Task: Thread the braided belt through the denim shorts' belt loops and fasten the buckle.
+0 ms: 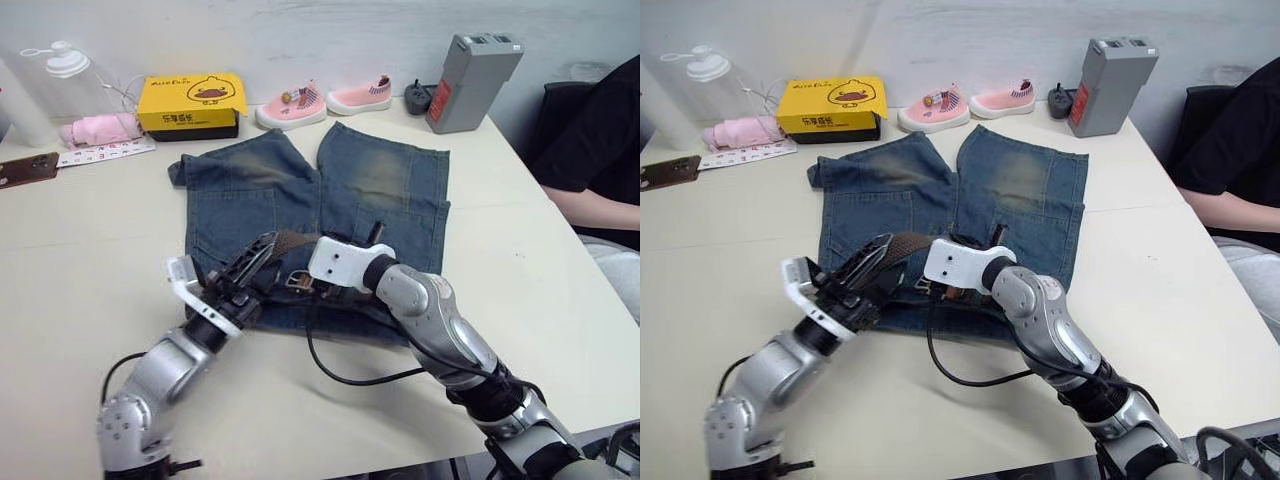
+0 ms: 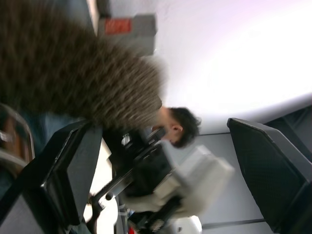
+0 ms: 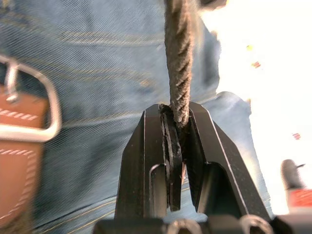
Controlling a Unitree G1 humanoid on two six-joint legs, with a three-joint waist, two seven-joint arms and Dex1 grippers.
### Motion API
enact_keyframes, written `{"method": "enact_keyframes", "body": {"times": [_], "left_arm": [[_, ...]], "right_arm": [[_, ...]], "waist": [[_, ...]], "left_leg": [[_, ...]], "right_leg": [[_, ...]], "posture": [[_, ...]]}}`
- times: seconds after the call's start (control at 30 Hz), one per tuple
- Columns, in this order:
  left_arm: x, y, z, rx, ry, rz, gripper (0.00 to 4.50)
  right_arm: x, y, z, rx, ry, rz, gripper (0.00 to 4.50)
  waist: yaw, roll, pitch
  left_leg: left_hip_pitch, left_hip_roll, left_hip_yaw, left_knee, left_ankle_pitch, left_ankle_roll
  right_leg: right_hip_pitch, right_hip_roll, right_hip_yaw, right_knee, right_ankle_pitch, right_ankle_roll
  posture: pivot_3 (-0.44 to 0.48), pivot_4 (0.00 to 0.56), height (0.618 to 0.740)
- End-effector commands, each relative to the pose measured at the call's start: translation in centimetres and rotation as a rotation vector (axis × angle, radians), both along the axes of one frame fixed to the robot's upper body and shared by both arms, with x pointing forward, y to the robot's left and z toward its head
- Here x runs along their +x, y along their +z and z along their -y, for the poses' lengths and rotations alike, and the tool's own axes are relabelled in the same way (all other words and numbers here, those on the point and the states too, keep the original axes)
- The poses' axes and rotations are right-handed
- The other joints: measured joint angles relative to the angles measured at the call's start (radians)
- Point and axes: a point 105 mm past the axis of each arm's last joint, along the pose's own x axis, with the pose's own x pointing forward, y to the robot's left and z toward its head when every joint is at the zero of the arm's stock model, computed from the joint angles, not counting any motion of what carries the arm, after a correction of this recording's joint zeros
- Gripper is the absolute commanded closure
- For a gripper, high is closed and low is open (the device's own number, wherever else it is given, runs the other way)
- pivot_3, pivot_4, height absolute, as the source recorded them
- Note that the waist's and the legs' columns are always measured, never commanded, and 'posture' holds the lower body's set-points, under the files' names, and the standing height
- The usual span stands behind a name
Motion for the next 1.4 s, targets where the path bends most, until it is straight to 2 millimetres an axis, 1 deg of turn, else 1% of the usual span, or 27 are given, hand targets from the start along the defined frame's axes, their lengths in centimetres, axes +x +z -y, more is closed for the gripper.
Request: {"method": "enact_keyframes", "body": {"times": [0.03,0.1,0.2,0.3,0.4,0.57,0.6,0.63,0.67,0.7,0.8,0.9,0.97,1.0,1.03,1.1,1.13,1.17,1.23,1.27,1.3,1.4], "left_arm": [[0.3,1.4,0.3,-0.054,0.027,-0.002,0.02],[0.6,1.5,0.7,-0.060,0.019,-0.015,0.02],[1.5,1.2,0.1,-0.089,0.056,-0.066,0.02],[1.5,1.1,0.2,-0.074,0.043,-0.063,0.02],[1.3,0.8,0.6,-0.047,0.019,-0.062,0.85],[1.0,0.8,1.2,-0.020,-0.016,-0.050,3.13],[1.0,0.9,1.3,-0.019,-0.019,-0.048,3.76],[0.9,1.0,1.5,-0.014,-0.026,-0.044,3.98],[0.9,1.1,1.6,-0.009,-0.030,-0.042,4.36],[0.9,1.1,1.7,0.000,-0.037,-0.041,4.48],[1.0,1.3,1.8,-0.001,-0.030,-0.052,4.48],[1.4,2.0,1.8,-0.019,-0.013,-0.049,4.48],[1.4,2.6,1.8,-0.008,-0.013,-0.026,4.50],[1.3,2.7,1.8,-0.001,-0.014,-0.018,4.50],[1.3,2.8,1.8,0.004,-0.015,-0.014,4.50],[0.6,3.7,1.0,0.065,-0.030,0.105,4.50],[0.5,3.6,-0.3,0.124,-0.025,0.154,4.50],[0.3,3.3,-1.9,0.189,-0.024,0.190,4.50],[0.2,2.5,-5.5,0.276,0.001,0.192,4.50],[0.0,2.2,-6.9,0.310,0.003,0.187,4.50],[-0.4,2.0,-8.1,0.342,-0.007,0.186,4.50],[-1.4,0.9,-10.0,0.399,-0.062,0.141,4.50]], "right_arm": [[-0.4,0.4,-0.4,-0.017,0.021,0.061,4.50],[-0.6,0.2,-0.5,-0.024,0.025,0.064,4.50],[-0.7,0.2,-0.5,-0.027,0.029,0.069,4.50],[-0.7,0.3,-0.6,-0.024,0.028,0.073,4.50],[-0.6,0.4,-0.6,-0.021,0.028,0.077,4.50],[-0.6,0.5,-0.7,-0.020,0.033,0.083,4.50],[-0.6,0.5,-0.7,-0.020,0.034,0.084,4.50],[-0.6,0.5,-0.7,-0.021,0.034,0.085,4.50],[-0.5,0.5,-0.7,-0.021,0.034,0.086,4.50],[-0.5,0.5,-0.7,-0.021,0.033,0.088,4.50],[-0.4,0.6,-0.6,-0.020,0.031,0.092,4.50],[-0.4,0.7,-0.7,-0.013,0.036,0.092,4.50],[-0.7,0.9,-0.9,0.021,0.056,0.081,3.58],[-0.8,0.9,-0.9,0.034,0.060,0.073,3.37],[-0.8,0.9,-0.9,0.042,0.062,0.068,2.81],[-0.7,1.0,-0.5,0.088,0.058,0.032,1.97],[-0.7,1.0,0.0,0.121,0.055,-0.002,1.35],[-0.6,1.0,0.8,0.153,0.051,-0.042,1.02],[-0.7,1.0,2.1,0.211,0.069,-0.117,0.26],[-1.1,0.9,2.6,0.225,0.094,-0.152,0.03],[-1.5,0.9,3.0,0.242,0.125,-0.189,0.03],[-3.1,0.5,3.8,0.302,0.220,-0.336,0.03]], "waist": [[0.001,0.000,0.000],[0.002,0.000,0.000],[0.006,0.000,0.000],[0.009,0.000,0.000],[0.017,0.000,0.000],[0.021,0.000,0.000],[0.021,0.000,0.000],[0.021,0.000,0.000],[0.021,0.000,0.000],[0.021,0.000,0.000],[0.021,0.000,0.000],[0.021,0.000,0.000],[0.021,0.000,0.000],[0.021,0.000,0.000],[0.021,0.000,0.000],[0.020,0.000,0.000],[0.019,0.000,0.000],[0.019,0.000,0.000],[0.018,0.000,0.000],[0.017,0.000,0.000],[0.016,0.001,0.000],[0.019,0.002,0.001]], "left_leg": [[0.000,0.000,0.000,0.000,0.000,0.000],[0.000,0.000,0.000,0.000,0.000,0.000],[0.000,0.000,0.000,0.000,0.000,0.000],[0.000,0.000,0.000,0.000,0.000,0.000],[0.000,0.000,0.000,0.000,0.000,0.000],[-0.001,0.000,0.000,0.000,0.000,0.000],[-0.001,0.000,0.000,0.000,0.000,0.000],[-0.001,0.000,0.000,0.000,0.000,0.000],[-0.001,0.000,0.000,0.000,0.000,0.000],[-0.001,0.000,0.000,0.000,0.000,0.000],[-0.001,0.000,0.000,0.000,0.000,0.000],[-0.001,0.000,0.000,0.000,0.000,0.000],[-0.001,0.000,0.000,0.000,0.000,0.000],[-0.001,0.000,0.000,0.000,0.000,0.000],[-0.001,0.000,0.000,0.000,0.000,0.000],[-0.001,0.000,0.000,0.000,0.000,0.000],[-0.001,0.001,0.000,-0.001,0.000,0.000],[-0.001,0.001,0.001,-0.001,0.000,0.000],[-0.001,0.001,0.002,-0.001,0.000,0.000],[-0.001,0.002,0.002,-0.001,0.000,0.000],[-0.001,0.002,0.003,-0.001,0.000,0.000],[-0.001,0.002,0.003,-0.003,0.000,0.000]], "right_leg": [[0.000,0.000,0.000,0.000,0.000,0.000],[0.000,0.000,0.000,0.000,0.000,0.000],[0.000,0.000,0.000,-0.001,0.000,0.000],[0.000,0.001,0.000,-0.001,0.000,0.000],[0.000,0.001,0.000,-0.001,0.000,0.000],[0.000,0.001,0.000,-0.002,0.000,0.000],[0.000,0.001,0.000,-0.002,0.000,0.000],[0.000,0.001,0.000,-0.002,0.000,0.000],[0.000,0.001,0.000,-0.002,0.000,0.000],[0.000,0.001,0.000,-0.002,0.000,0.000],[0.000,0.001,-0.001,-0.002,0.000,0.000],[0.000,0.001,-0.001,-0.002,0.000,0.000],[0.000,0.001,-0.001,-0.002,0.000,0.000],[0.000,0.001,-0.001,-0.002,0.000,0.000],[0.000,0.001,-0.001,-0.002,0.000,0.000],[0.000,0.001,-0.001,-0.002,0.000,0.000],[0.000,0.002,-0.001,-0.003,0.000,0.000],[0.000,0.002,-0.001,-0.002,0.000,0.000],[0.000,0.003,-0.002,-0.003,0.000,0.000],[0.000,0.003,-0.001,-0.002,0.000,0.000],[-0.001,0.004,-0.001,-0.002,0.000,-0.001],[-0.002,0.004,-0.001,-0.004,0.000,-0.001]], "posture": [[0.000,0.150,0.698],[0.000,0.150,0.698],[0.000,0.150,0.698],[0.000,0.150,0.698],[0.000,0.150,0.698],[0.000,0.150,0.698],[0.000,0.150,0.698],[0.000,0.150,0.698],[0.000,0.150,0.698],[0.000,0.150,0.698],[0.000,0.150,0.698],[0.000,0.150,0.698],[0.000,0.150,0.698],[0.000,0.150,0.698],[0.000,0.150,0.698],[0.000,0.150,0.698],[0.000,0.150,0.698],[0.000,0.150,0.698],[0.000,0.150,0.698],[0.000,0.150,0.698],[0.000,0.150,0.698],[0.000,0.150,0.698]]}}
